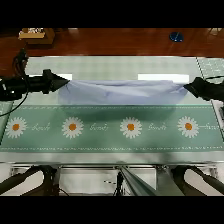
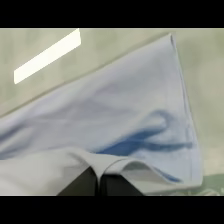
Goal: Fold the shirts.
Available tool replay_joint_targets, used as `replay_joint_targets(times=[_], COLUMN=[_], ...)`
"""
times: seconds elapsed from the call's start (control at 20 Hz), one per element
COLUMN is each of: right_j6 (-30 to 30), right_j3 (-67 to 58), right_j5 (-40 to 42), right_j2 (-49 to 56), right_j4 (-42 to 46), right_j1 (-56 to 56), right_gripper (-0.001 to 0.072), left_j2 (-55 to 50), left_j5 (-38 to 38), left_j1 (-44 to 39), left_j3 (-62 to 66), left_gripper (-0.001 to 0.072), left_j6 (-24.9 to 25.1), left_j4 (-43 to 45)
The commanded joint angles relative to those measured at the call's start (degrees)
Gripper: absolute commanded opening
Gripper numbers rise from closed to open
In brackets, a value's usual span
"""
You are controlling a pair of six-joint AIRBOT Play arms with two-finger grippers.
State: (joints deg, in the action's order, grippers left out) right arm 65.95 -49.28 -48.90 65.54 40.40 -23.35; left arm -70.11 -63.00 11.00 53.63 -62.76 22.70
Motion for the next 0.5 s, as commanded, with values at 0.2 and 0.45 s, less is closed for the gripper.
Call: replay_joint_targets(times=[0.2, 0.45], right_j6=[-0.1, 0.0], right_j3=[-8.1, -17.9], right_j5=[16.8, 16.9], right_j2=[16.6, 23.7], right_j4=[-2.1, -2.1], right_j1=[8.3, 8.8], right_gripper=[0.0027, 0.0027], left_j2=[-17.9, -24.9], left_j5=[1.9, 1.9], left_j1=[0.0, 0.0], left_j3=[8.8, 16.1], left_gripper=[0.0016, 0.0017], left_j6=[-1.0, -1.0], left_j4=[-0.7, -0.7])
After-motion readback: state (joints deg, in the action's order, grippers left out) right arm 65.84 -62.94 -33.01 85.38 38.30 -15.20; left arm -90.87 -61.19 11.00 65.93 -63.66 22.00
